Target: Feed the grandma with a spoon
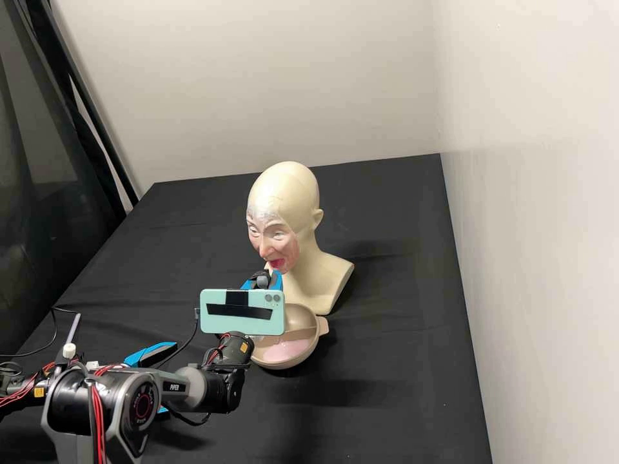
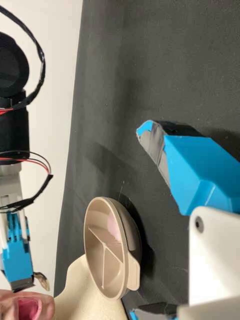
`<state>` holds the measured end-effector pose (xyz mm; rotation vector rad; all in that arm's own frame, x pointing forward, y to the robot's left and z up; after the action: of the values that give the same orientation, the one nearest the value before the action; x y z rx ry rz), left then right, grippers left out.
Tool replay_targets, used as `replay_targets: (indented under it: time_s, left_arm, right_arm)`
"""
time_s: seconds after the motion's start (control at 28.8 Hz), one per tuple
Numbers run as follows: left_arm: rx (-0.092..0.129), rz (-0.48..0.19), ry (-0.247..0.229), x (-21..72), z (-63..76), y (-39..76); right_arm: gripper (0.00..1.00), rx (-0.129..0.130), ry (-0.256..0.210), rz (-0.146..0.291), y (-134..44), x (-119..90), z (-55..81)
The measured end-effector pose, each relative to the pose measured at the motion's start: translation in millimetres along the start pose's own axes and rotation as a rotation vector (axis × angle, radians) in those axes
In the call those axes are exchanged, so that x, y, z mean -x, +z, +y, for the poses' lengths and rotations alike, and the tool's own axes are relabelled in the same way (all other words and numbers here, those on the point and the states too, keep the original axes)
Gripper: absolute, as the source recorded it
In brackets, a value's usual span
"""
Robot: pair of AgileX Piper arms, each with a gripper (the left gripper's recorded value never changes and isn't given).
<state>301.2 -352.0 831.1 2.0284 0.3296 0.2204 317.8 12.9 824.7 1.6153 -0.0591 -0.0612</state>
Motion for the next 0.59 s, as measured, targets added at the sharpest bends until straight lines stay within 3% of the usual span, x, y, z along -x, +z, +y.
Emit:
replay_targets:
  time_s: [0.59]
  left_arm:
    - [0.002, 0.007, 0.002, 0.0, 0.6, -2.2]
  right_arm:
    - [0.0, 0.0, 0.012, 0.009, -2.6, -0.7, 3.4]
